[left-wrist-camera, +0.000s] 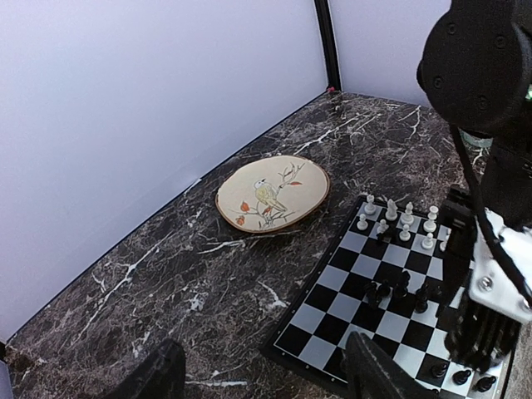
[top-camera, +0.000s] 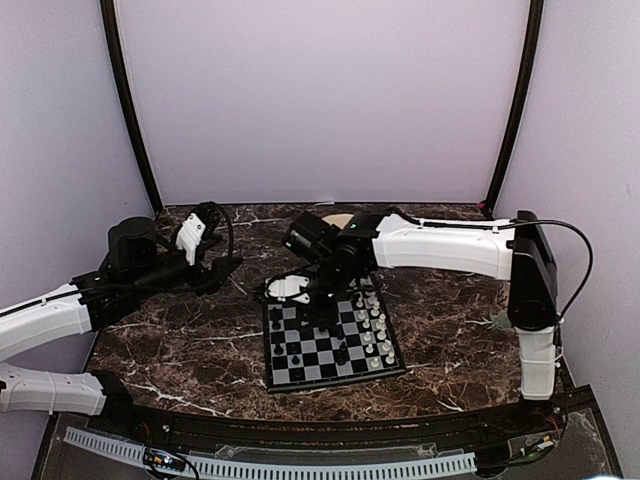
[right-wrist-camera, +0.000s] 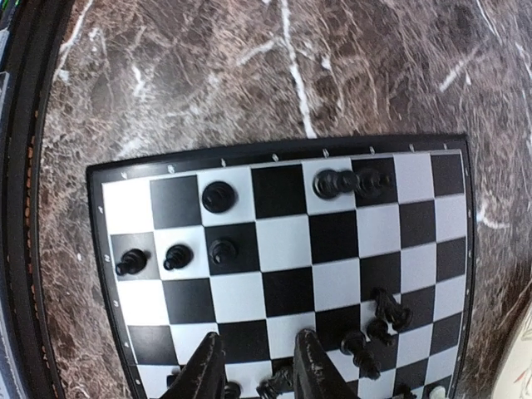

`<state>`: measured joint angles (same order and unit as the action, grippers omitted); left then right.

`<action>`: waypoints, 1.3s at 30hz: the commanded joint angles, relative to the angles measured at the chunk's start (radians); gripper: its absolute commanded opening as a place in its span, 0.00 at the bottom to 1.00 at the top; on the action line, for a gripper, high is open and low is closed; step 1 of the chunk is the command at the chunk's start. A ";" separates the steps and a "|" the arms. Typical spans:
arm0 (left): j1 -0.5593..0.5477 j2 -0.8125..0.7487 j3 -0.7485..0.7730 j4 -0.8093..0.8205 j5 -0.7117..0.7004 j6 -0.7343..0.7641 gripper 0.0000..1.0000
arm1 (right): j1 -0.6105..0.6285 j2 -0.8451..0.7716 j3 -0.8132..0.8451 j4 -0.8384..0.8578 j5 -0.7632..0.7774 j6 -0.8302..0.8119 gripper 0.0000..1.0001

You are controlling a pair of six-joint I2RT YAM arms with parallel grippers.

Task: Set up the chess pieces on the board
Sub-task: Pick up the king from the chessboard.

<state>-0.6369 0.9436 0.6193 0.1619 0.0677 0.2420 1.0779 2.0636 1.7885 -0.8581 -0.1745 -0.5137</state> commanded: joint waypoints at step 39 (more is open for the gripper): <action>0.006 0.019 0.025 -0.007 0.033 0.010 0.67 | -0.166 0.060 0.016 0.032 -0.034 0.070 0.09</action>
<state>-0.6369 0.9623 0.6193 0.1616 0.0895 0.2428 0.9154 2.1506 1.7676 -0.8089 -0.1646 -0.4480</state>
